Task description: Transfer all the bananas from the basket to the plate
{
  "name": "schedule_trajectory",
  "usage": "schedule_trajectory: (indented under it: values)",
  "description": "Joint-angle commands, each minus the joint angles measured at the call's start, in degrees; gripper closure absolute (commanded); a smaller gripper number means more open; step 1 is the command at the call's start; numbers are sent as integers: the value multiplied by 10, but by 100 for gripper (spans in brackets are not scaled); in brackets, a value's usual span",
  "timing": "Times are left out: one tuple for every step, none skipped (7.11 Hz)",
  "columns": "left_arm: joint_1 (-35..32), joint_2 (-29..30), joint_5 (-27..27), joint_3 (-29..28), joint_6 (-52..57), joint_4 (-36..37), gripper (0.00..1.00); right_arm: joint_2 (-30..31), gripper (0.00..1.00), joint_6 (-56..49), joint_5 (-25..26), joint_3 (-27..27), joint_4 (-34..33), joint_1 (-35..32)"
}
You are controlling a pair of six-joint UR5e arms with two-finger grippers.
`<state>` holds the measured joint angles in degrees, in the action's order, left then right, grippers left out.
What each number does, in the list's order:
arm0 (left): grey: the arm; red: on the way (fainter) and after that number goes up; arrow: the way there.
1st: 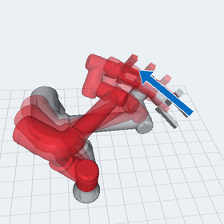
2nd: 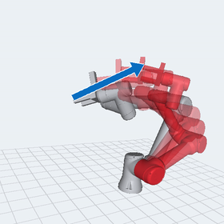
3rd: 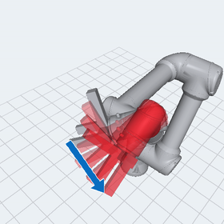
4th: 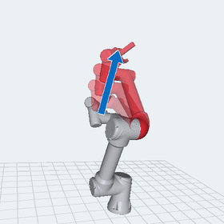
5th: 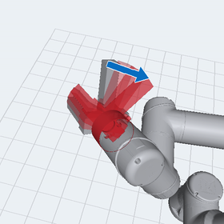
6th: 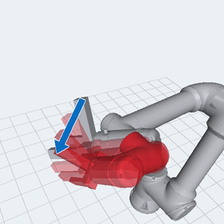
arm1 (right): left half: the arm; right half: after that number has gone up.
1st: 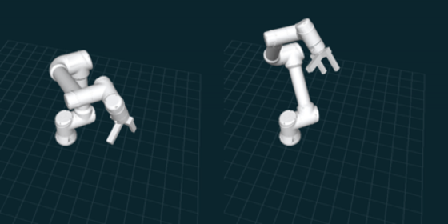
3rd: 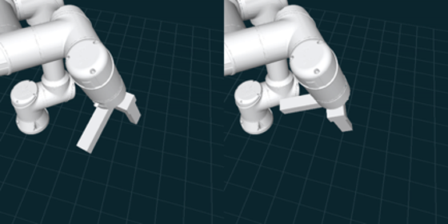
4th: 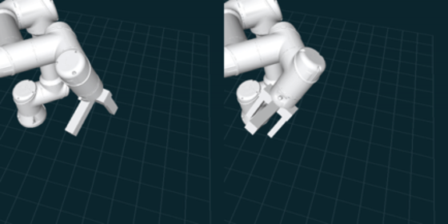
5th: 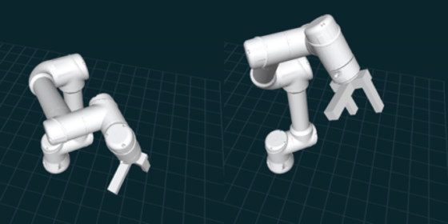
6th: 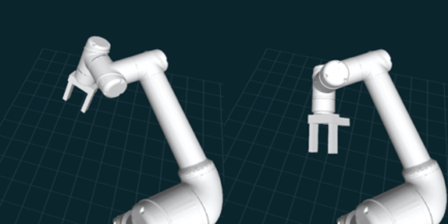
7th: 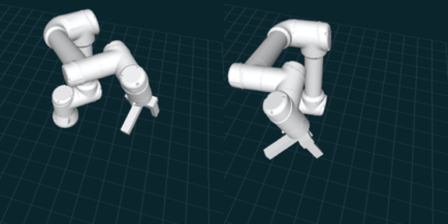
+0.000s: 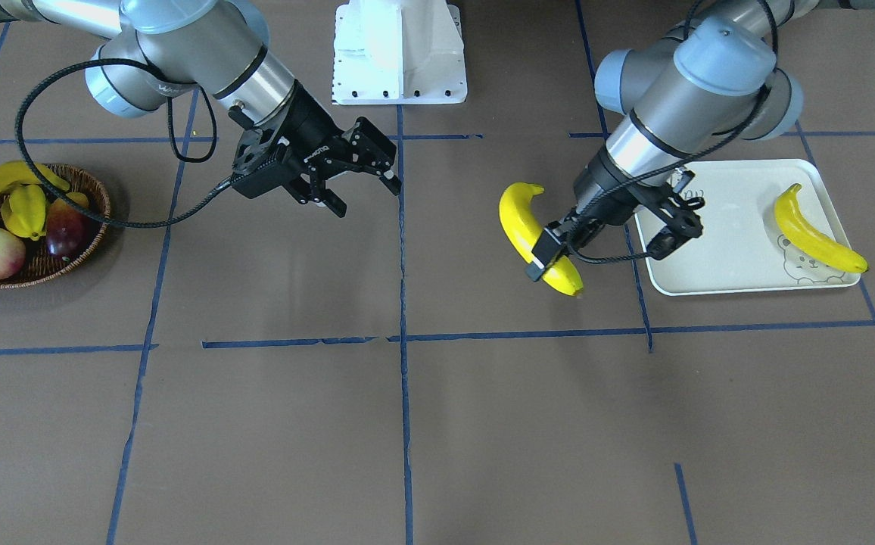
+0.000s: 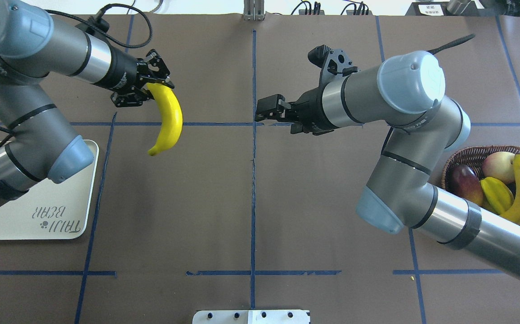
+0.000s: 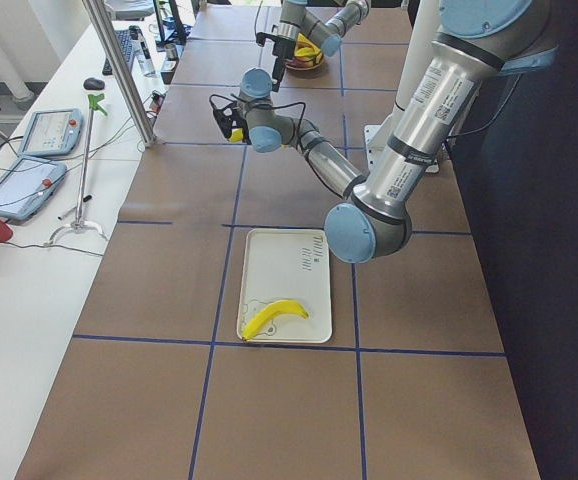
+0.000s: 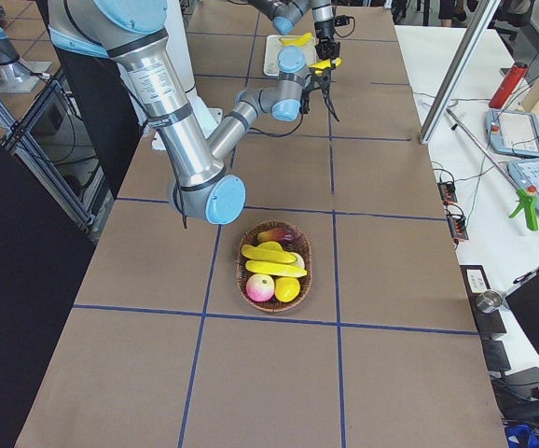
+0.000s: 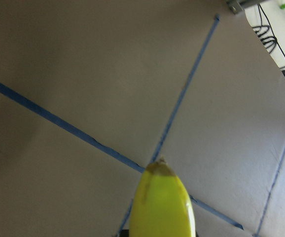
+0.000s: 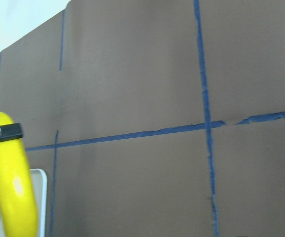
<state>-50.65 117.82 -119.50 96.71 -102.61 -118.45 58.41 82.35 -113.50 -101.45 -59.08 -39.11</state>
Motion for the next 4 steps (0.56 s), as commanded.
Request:
schedule_trajectory:
  values:
    - [-26,-80,-3,37,95,118,100,4,0,-111,-12,-4,-147,-47]
    - [-28,-134,-1,44,122,138,100,5,0,-188,-29,-3,-211,-75]
    - [-37,-181,2,38,124,137,100,8,0,-250,-74,-4,-248,-118]
    - [-57,-211,4,33,176,134,100,27,0,-279,-122,-6,-255,-157]
